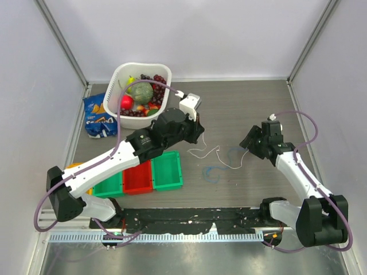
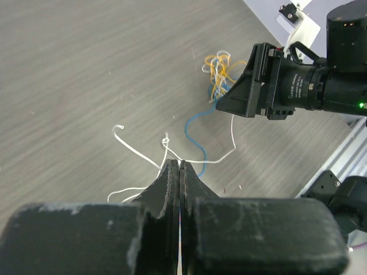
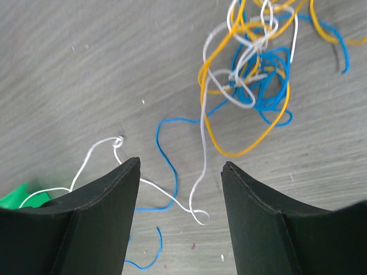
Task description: Untangle the cables
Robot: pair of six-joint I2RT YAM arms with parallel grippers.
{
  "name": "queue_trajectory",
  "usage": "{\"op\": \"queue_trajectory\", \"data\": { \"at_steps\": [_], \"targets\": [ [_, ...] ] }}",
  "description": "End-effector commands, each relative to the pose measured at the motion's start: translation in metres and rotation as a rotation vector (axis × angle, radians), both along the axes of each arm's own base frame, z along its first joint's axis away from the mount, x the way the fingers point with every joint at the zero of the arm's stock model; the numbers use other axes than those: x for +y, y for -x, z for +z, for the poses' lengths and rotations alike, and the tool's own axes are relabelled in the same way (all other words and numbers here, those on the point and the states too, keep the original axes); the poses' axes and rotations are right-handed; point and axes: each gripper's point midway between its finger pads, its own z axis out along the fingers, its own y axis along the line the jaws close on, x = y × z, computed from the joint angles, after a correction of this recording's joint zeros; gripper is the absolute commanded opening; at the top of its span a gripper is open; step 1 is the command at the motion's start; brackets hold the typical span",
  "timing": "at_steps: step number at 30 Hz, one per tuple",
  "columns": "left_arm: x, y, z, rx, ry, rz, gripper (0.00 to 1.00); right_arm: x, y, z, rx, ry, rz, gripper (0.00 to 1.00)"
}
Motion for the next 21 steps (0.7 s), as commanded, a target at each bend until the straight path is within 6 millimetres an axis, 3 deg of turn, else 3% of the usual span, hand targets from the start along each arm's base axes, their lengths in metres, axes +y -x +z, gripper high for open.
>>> {"op": "queue_trajectory", "data": {
  "at_steps": [1, 3, 7, 9, 10, 11, 12, 13, 14, 15, 16, 17, 18, 19, 20, 21],
  "targets": [
    [-0.017, 0.008, 0.010, 0.028, 0.150, -0.043, 0.00, 0.015, 0.009, -0.004, -0.010, -0.080, 0.028, 0.64],
    [-0.024, 0.013, -0.003, 0.072, 0.162, -0.067, 0.00, 0.018, 0.009, -0.015, -0.004, -0.092, 0.037, 0.63],
    [-0.029, 0.020, -0.017, 0.121, 0.170, -0.098, 0.00, 0.031, -0.006, -0.023, -0.046, -0.151, 0.076, 0.44],
    [-0.027, 0.022, -0.013, 0.119, 0.172, -0.103, 0.00, 0.035, -0.018, -0.010, -0.081, -0.164, 0.094, 0.20],
    [-0.024, 0.023, -0.009, 0.113, 0.173, -0.100, 0.00, 0.035, -0.024, 0.003, -0.109, -0.149, 0.107, 0.02],
    [-0.021, 0.025, -0.003, 0.103, 0.178, -0.101, 0.00, 0.033, -0.034, 0.035, -0.170, -0.133, 0.107, 0.01],
    [-0.017, 0.027, 0.007, 0.088, 0.189, -0.100, 0.00, 0.025, -0.039, 0.053, -0.212, -0.083, 0.099, 0.01],
    [-0.013, 0.027, 0.015, 0.072, 0.201, -0.094, 0.00, 0.020, -0.044, 0.102, -0.303, -0.056, 0.092, 0.01],
    [-0.009, 0.029, 0.025, 0.054, 0.218, -0.094, 0.00, 0.008, -0.044, 0.126, -0.352, 0.005, 0.057, 0.01],
    [-0.005, 0.031, 0.034, 0.039, 0.233, -0.090, 0.00, 0.002, -0.041, 0.184, -0.462, 0.021, 0.037, 0.01],
    [0.000, 0.032, 0.043, 0.022, 0.249, -0.083, 0.00, -0.011, -0.038, 0.209, -0.512, 0.071, -0.010, 0.01],
    [0.005, 0.033, 0.051, 0.008, 0.262, -0.081, 0.00, -0.016, -0.028, 0.259, -0.609, 0.078, -0.036, 0.01],
    [0.008, 0.034, 0.058, -0.004, 0.270, -0.074, 0.00, -0.022, -0.021, 0.275, -0.630, 0.099, -0.053, 0.01],
    [0.013, 0.036, 0.065, -0.018, 0.281, -0.070, 0.00, -0.024, -0.013, 0.313, -0.708, 0.099, -0.065, 0.01],
    [0.018, 0.036, 0.074, -0.036, 0.295, -0.062, 0.00, -0.026, -0.005, 0.336, -0.748, 0.101, -0.072, 0.01],
    [0.021, 0.037, 0.080, -0.050, 0.299, -0.058, 0.00, -0.027, -0.004, 0.343, -0.760, 0.107, -0.073, 0.01]
  ]
}}
